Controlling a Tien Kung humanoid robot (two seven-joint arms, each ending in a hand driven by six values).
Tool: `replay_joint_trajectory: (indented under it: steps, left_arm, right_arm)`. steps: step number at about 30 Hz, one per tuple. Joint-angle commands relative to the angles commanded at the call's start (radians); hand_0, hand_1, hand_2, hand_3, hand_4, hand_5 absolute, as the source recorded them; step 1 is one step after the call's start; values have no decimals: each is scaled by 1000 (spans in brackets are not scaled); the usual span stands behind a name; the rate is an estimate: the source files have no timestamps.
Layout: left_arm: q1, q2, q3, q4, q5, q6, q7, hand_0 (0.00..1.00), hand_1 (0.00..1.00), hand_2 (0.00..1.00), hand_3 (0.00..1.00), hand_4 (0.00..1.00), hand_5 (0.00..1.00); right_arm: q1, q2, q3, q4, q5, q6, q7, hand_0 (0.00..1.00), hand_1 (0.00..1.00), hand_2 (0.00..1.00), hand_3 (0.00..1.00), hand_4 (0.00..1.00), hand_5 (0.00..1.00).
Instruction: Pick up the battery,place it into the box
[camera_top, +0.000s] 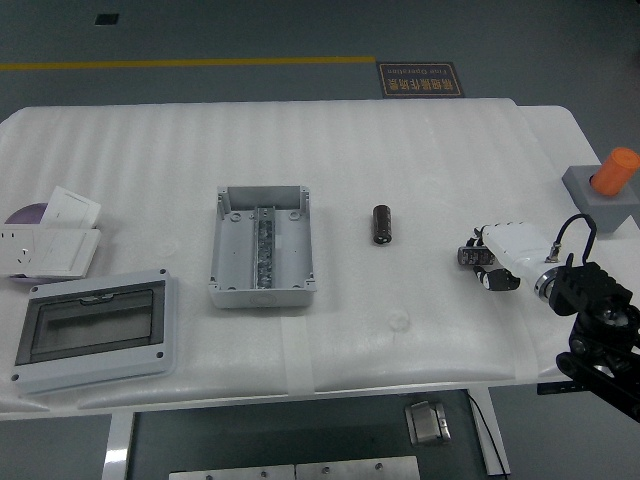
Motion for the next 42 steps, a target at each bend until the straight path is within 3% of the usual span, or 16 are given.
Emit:
replay_joint_trajectory:
  steps: [8,28,29,34,35,42]
  left_arm:
    - [-1,1,58,0,-52,2,-11,647,648,520,559,577,390]
    - [-2,0,61,-1,-52,1,-15,647,648,522,561,581,400]
    - [-2,0,60,-1,-51,1,-15,647,648,522,562,585,404]
    - [-3,0,56,-1,-47,1,-15,647,648,522,562,585,404]
    - [-3,0,56,-1,-47,1,-15,647,648,523,563,591,407]
    - [-5,0,56,-1,-47,2,-16,647,648,524,563,597,410]
  right_arm:
    - [2,0,-19,-1,4,-1,2,535,633,651,668,593,176]
    - [8,-5,-20,18,-3,-16,9,531,624,643,666,571,221]
    - [9,-5,-20,18,-4,-17,9,528,616,638,662,534,290]
    - [13,-6,-27,15,-8,-14,8,528,616,638,662,534,290]
    - [14,-7,-29,14,-8,-14,8,527,603,632,664,387,387]
    - [17,-14,-35,11,-9,-14,8,514,600,631,661,384,397]
